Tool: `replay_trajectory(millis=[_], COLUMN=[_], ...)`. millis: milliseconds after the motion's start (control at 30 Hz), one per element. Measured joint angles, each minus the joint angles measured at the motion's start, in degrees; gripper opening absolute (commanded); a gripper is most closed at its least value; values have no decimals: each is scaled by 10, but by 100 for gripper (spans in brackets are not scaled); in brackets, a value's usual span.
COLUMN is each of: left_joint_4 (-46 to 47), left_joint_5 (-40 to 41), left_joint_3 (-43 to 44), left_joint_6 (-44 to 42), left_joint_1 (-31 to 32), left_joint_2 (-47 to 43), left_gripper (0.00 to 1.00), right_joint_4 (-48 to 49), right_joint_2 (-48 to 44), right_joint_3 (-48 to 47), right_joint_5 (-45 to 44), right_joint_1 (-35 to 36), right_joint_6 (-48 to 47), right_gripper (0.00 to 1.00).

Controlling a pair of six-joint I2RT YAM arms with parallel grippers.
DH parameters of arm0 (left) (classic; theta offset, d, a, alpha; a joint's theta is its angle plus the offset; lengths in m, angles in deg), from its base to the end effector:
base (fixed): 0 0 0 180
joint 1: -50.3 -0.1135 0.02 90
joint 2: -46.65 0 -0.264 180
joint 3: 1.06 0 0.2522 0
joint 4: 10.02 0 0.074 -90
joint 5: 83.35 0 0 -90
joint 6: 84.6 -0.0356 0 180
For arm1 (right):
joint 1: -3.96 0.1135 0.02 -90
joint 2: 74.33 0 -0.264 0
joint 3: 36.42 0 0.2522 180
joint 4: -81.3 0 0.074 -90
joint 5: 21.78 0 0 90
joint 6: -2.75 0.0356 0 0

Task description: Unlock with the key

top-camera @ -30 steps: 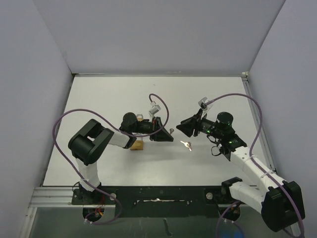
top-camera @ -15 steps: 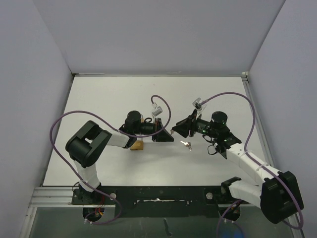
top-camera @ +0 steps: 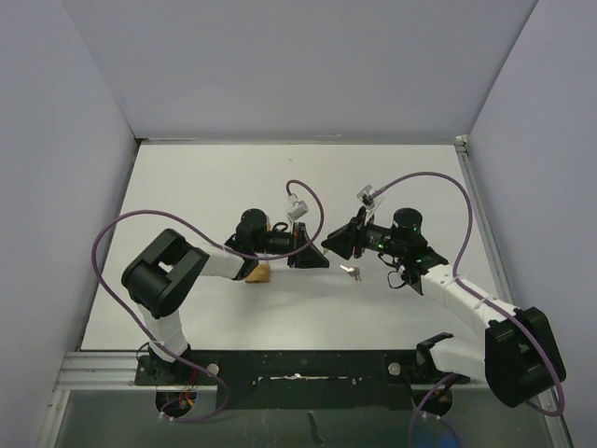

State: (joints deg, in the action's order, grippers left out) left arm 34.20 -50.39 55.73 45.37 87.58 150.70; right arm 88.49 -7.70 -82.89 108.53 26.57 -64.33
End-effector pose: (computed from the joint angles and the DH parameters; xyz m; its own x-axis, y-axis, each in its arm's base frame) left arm 0.2592 -0.2349 0.1794 -0.6723 0.0725 -0.7367 0.7364 -0.0365 -0.6756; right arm 0.2225 0.1176 0.2462 -0.5317 0.1003 -0.8410 -0.7254 0.4587 0.5132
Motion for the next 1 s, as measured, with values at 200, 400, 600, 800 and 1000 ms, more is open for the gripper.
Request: replay_trajectory(millis=[200, 400, 600, 800, 1000], left_joint_4=[0, -10, -35, -50, -63], left_joint_5=[0, 0, 1, 2, 13], left_joint_3=[0, 0, 4, 5, 5], left_joint_6=[0, -1, -11, -21, -32], left_joint_1=[1, 1, 1, 1, 0], left_joint_2=[0, -7, -13, -14, -16], left_gripper=[0, 0, 0, 0, 58], right_joint_4=[14, 29, 30, 30, 27], right_joint_2=[12, 20, 33, 33, 34], right_joint_3=[0, 9, 9, 9, 9], right_joint_5=[19, 37, 48, 59, 62], right_joint_1=[0, 0, 0, 1, 1], right_joint_6=[-2, -2, -5, -12, -14], right_gripper=[31, 28, 18, 0, 0])
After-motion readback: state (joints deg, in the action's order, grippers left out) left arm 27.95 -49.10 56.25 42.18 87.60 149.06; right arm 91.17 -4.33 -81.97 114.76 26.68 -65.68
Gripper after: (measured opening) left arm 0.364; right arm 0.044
